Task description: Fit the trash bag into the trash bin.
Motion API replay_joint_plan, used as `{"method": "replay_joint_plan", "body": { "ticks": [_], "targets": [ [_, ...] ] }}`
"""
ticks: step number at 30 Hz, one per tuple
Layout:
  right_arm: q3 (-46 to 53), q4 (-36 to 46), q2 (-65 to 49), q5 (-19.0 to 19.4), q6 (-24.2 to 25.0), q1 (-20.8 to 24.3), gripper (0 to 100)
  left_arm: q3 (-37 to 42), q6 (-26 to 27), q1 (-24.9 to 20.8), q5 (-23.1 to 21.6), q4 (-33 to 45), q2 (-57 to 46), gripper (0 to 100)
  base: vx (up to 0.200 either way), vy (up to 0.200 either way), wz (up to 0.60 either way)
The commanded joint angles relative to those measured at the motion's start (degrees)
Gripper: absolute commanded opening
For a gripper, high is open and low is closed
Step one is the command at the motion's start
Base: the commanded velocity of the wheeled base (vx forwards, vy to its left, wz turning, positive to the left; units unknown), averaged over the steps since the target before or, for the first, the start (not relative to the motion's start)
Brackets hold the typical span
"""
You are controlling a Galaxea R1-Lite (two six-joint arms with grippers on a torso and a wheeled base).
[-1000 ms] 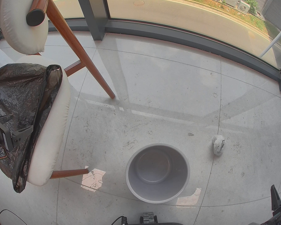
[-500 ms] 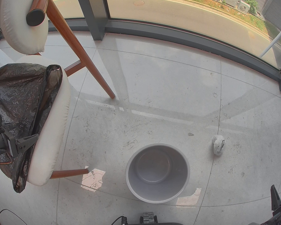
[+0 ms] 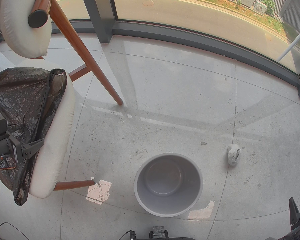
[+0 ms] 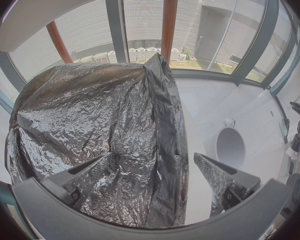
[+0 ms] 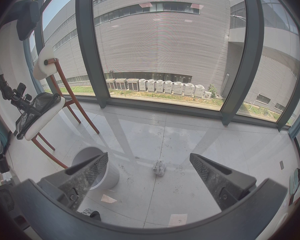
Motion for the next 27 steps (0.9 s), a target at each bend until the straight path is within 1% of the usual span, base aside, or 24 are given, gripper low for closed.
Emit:
{"method": "replay_joint_plan", "body": {
  "ticks": [1, 7, 10, 12, 16, 26, 27],
  "targets": [
    [1.0, 0.0, -0.5, 0.0, 0.0, 0.0, 100, -0.3, 0.2, -0.1, 0.3, -0.1, -0.2, 100, 0.0, 0.0, 0.0],
    [1.0, 0.0, -0.5, 0.0, 0.0, 0.0, 100, -0.1, 0.3, -1.4, 0.4, -0.1, -0.2, 100, 0.0, 0.0, 0.0],
    [1.0, 0.0, -0.5, 0.0, 0.0, 0.0, 100, -0.4, 0.5, -2.5, 2.6, -0.2, 0.1, 100, 0.0, 0.0, 0.0],
    [1.0, 0.0, -0.5, 0.0, 0.0, 0.0, 100, 0.0, 0.6, -4.7, 4.4, -0.1, 0.2, 100, 0.0, 0.0, 0.0],
    [1.0, 0.0, -0.5, 0.0, 0.0, 0.0, 100, 1.1, 0.6, -6.2, 7.9, -0.2, 0.4, 100, 0.0, 0.0, 0.0],
    [1.0, 0.0, -0.5, 0.0, 0.0, 0.0, 100, 1.4, 0.5, -6.0, 8.4, -0.3, 1.3, 100, 0.0, 0.0, 0.0],
    [1.0, 0.0, -0.5, 0.0, 0.0, 0.0, 100, 1.4, 0.6, -6.0, 8.5, -0.3, 1.3, 0, 0.0, 0.0, 0.0]
  ]
}}
